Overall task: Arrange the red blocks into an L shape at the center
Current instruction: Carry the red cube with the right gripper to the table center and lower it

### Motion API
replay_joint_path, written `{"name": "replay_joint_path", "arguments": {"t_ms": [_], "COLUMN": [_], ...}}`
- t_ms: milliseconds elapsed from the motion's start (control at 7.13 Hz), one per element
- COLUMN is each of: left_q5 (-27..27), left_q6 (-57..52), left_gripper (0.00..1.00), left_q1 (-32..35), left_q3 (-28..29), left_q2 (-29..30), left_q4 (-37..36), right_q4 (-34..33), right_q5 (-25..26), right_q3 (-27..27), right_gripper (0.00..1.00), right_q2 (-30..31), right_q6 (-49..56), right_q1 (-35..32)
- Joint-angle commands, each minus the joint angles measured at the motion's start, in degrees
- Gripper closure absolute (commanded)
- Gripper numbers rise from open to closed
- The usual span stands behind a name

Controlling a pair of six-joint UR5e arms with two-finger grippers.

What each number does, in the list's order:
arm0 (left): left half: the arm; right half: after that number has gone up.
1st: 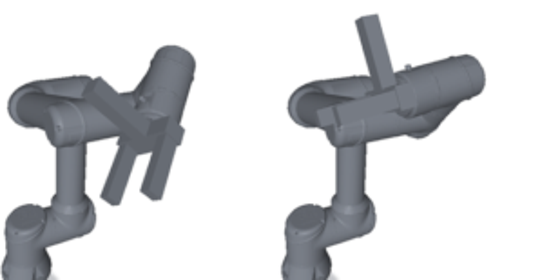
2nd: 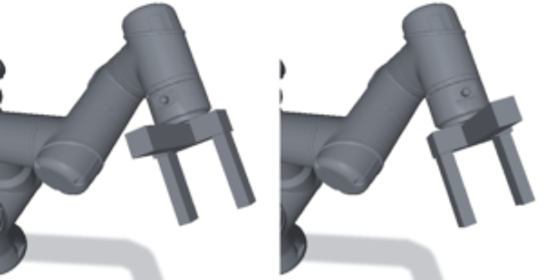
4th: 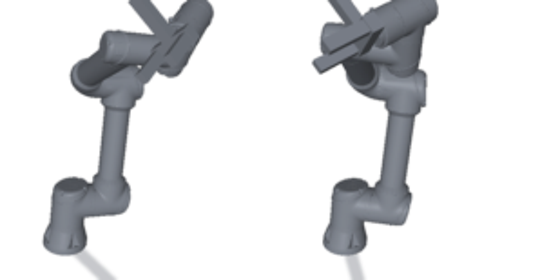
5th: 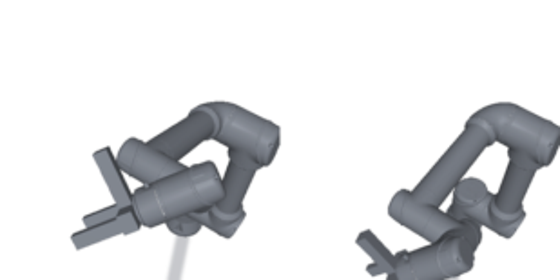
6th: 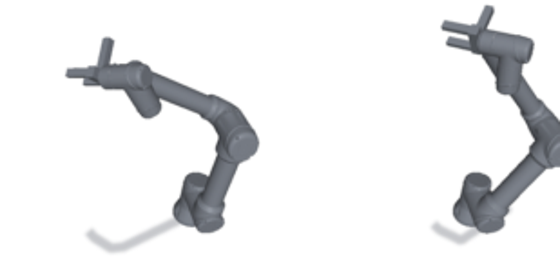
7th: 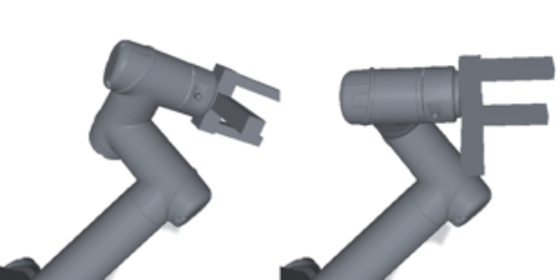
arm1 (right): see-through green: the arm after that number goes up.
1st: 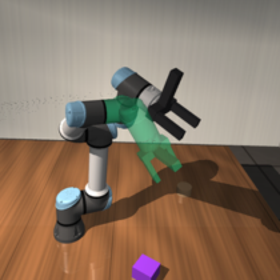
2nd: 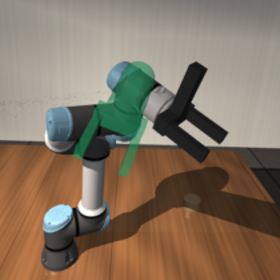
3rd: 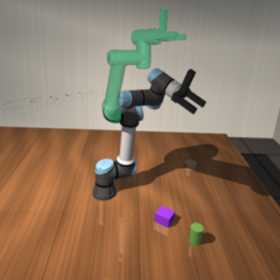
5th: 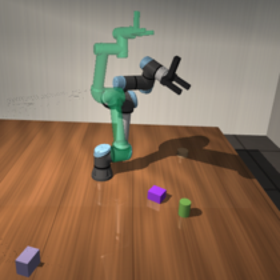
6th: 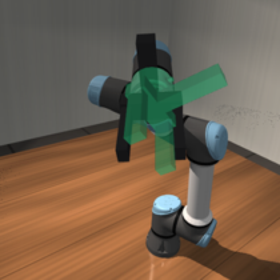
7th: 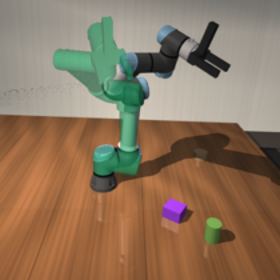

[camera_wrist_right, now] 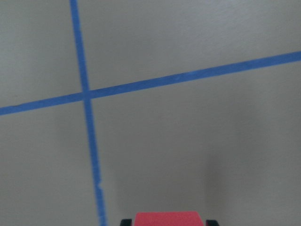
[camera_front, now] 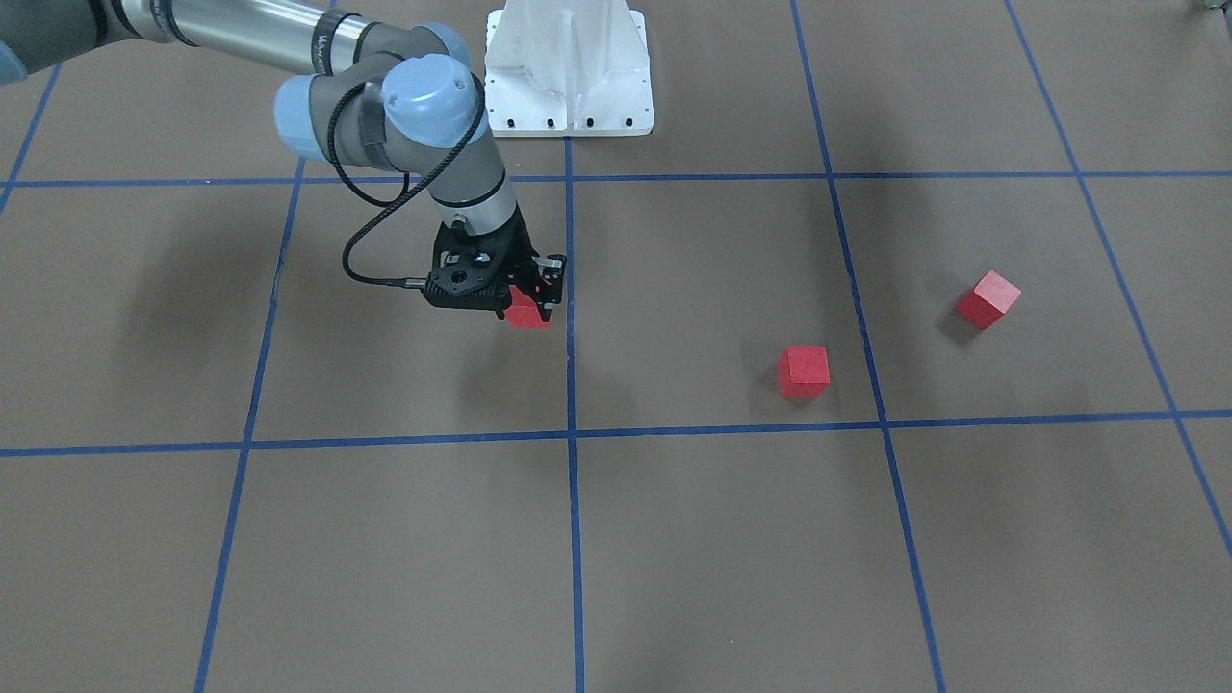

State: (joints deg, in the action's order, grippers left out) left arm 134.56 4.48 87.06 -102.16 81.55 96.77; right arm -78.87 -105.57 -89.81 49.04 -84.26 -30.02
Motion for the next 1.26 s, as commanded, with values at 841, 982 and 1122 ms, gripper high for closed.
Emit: {"name": "replay_joint_path", "arguments": {"t_ms": [841,982,1122], "left_q5": [1.76,1.76,1.76], "left_q6": [0.09,0.09,0.00], "left_gripper": [0.00,0.00,0.00], "left_q1": [-0.05,-0.05,-0.05], "left_q3": [-0.06,-0.06,-0.06], "left_q2": [0.01,0.01,0.01], "left_q4": [0.18,0.18,0.18], "right_q4": [-0.06,-0.06,-0.06], "right_q5": [5.44,5.90,6.43], "right_q3": [2.36,2.27,2.18], "right_gripper": [0.74,0.72,0.42], "right_q2": [-2.01,-2.10,-1.75], "right_q6": [-0.65,-0.65,-0.65], "right_q1": [4.96,5.15,5.32]}}
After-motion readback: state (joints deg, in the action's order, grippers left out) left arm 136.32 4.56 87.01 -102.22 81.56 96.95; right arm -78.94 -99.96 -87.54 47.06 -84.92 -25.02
